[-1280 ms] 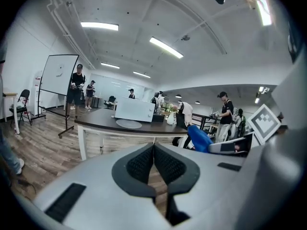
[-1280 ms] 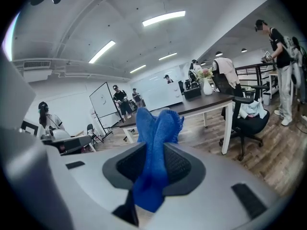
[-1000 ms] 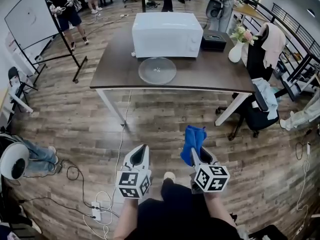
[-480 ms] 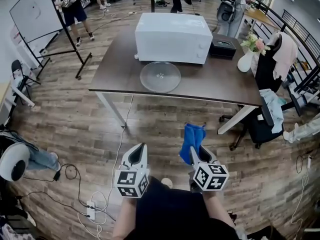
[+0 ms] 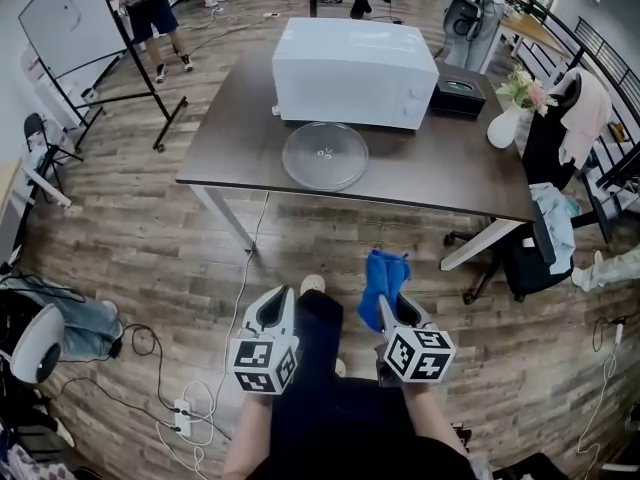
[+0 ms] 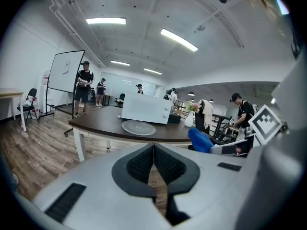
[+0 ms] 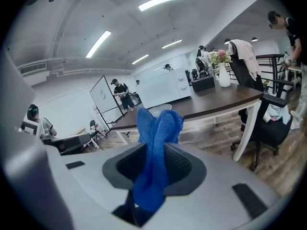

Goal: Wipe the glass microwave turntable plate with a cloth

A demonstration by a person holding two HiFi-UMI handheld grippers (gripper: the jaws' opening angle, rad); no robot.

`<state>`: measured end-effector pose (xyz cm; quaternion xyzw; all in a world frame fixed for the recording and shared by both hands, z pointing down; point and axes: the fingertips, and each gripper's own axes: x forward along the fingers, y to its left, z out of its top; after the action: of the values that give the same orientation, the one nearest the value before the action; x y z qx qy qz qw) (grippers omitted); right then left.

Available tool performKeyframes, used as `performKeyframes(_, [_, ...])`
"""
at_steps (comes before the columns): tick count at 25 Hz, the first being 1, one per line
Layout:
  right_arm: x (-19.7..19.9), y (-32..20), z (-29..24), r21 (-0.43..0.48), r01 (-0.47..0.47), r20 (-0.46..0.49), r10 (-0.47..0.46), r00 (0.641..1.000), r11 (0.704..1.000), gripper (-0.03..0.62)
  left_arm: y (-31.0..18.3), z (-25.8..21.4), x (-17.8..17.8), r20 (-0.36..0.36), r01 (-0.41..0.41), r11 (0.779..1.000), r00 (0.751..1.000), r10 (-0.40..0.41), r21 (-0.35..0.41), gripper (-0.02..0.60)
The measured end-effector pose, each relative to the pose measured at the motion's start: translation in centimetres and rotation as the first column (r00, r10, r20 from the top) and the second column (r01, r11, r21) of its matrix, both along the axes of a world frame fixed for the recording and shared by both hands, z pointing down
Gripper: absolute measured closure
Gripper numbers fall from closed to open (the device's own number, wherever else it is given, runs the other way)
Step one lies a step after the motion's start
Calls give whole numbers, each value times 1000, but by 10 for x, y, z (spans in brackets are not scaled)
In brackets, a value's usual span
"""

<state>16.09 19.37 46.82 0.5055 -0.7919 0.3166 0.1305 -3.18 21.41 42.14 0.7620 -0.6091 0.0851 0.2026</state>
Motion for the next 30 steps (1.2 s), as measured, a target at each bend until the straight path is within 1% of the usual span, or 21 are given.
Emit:
performKeyframes(6, [-8,-50,4,-7,-1,-16,1,1000,1000,496,-55,6,-7,0,-22,1000,1000,22,-21,577])
performKeyframes(10, [-21,-95,7,-18,-1,-31,0,1000,1000,496,-101,11,-21,-5,-21,999,1000,21,-37,577])
performKeyframes(13, [-34,-132,5,-17,-7,-36,6,999,1000,496,-138,12,-33,-3,-35,998,999,35,-45,577])
performKeyframes(22, [-73,-242,2,-26,-44,-51,43,998,999,496,-253,14,-75,-8,-72,996,997,72,-60,577])
performKeyframes(26, [-82,-279,6,-26,-69,-71,67,995,997,496,-293,23,-85,-12,-99,993,995,98,-70,577])
performKeyframes(30, [-85,-307,10,-16,-102,-79,100,992,995,496,-323,30,-92,-2,-131,989,991,131,-69,577])
